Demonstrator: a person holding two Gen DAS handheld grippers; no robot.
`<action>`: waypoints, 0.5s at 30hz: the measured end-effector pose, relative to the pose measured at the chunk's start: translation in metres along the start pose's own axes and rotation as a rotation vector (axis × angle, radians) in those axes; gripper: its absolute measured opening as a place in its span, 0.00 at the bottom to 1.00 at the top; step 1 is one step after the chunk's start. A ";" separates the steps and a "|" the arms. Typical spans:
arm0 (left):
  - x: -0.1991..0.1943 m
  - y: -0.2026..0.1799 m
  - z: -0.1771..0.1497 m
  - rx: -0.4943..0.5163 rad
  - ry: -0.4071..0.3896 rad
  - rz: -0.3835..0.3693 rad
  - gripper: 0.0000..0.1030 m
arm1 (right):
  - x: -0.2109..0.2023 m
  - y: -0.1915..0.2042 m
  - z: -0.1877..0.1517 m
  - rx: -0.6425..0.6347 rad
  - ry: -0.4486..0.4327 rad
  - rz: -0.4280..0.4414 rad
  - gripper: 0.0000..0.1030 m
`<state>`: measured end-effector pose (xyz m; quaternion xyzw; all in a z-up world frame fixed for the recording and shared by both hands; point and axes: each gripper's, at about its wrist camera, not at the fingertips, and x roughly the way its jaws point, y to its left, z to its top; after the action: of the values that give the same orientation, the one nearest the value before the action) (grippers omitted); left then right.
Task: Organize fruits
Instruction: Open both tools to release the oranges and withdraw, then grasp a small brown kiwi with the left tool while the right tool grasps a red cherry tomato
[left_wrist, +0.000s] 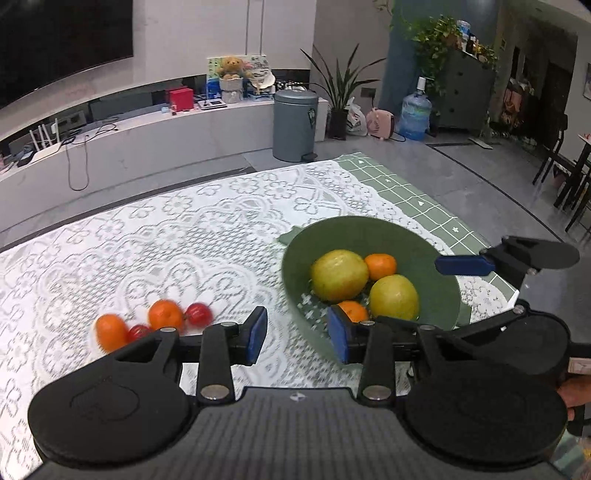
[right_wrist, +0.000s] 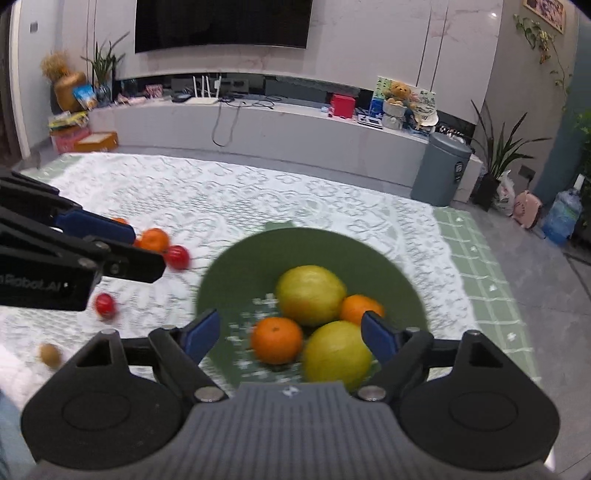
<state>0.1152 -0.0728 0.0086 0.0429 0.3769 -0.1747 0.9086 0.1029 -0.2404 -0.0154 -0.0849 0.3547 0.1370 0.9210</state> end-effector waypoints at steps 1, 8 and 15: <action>-0.004 0.003 -0.003 -0.004 -0.003 0.003 0.44 | -0.002 0.005 -0.002 0.008 -0.005 0.006 0.79; -0.024 0.022 -0.022 -0.042 -0.020 0.001 0.45 | -0.011 0.037 -0.015 0.076 -0.027 0.046 0.80; -0.032 0.044 -0.048 -0.105 0.009 -0.002 0.49 | -0.012 0.064 -0.032 0.066 -0.042 0.062 0.80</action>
<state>0.0769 -0.0127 -0.0056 -0.0046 0.3898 -0.1552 0.9077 0.0549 -0.1902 -0.0345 -0.0403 0.3420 0.1554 0.9259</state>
